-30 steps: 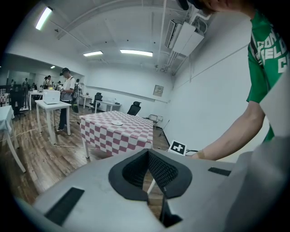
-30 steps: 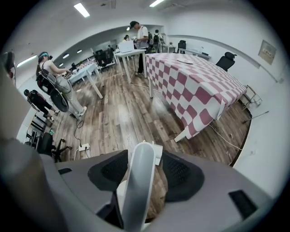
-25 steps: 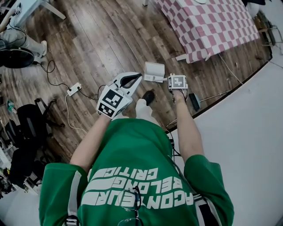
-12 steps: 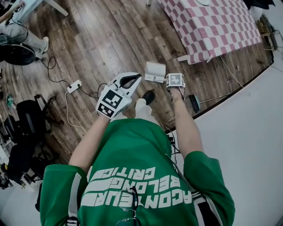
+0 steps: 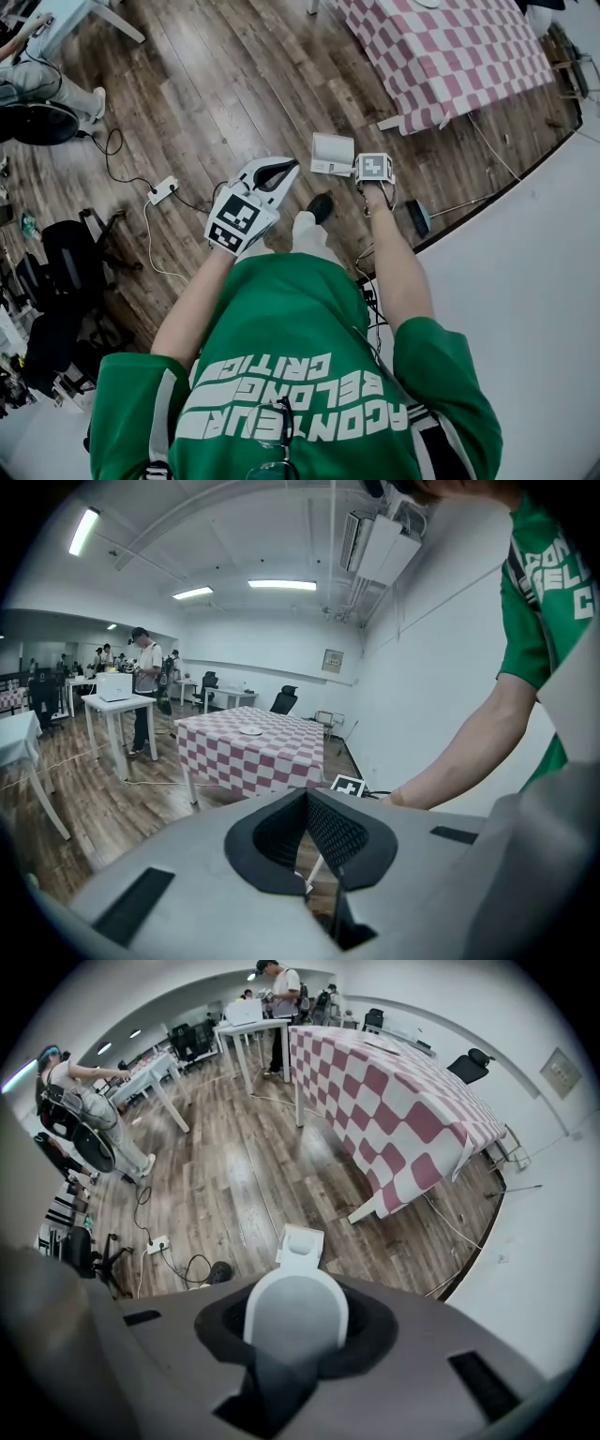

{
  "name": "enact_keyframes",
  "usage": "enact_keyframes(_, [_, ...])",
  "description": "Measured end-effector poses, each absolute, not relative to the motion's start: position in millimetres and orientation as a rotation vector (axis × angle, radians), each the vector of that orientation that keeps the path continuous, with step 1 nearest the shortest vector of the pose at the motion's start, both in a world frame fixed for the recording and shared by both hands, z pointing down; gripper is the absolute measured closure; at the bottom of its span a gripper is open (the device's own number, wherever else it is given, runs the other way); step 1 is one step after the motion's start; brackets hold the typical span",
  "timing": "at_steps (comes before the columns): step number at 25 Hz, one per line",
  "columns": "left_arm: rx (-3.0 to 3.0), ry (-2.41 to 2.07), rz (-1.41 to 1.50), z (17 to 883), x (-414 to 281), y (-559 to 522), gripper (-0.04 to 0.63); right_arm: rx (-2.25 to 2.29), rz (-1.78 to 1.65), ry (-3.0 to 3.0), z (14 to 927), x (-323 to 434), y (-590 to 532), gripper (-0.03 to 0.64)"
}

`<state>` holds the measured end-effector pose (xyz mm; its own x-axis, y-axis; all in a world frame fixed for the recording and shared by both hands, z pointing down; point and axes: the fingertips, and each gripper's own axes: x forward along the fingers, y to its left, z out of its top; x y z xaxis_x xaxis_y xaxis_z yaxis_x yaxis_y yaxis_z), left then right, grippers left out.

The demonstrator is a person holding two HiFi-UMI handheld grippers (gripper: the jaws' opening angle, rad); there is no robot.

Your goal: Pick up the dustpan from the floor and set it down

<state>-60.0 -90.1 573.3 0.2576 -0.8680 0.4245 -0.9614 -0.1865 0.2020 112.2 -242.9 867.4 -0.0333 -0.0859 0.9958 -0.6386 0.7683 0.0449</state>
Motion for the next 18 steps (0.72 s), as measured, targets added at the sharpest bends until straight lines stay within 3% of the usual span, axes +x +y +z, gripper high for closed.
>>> enact_keyframes(18, [2.097, -1.726, 0.219, 551.6, -86.6, -78.6, 0.594, 0.589, 0.44, -1.658, 811.7, 96.3, -247.1, 0.506])
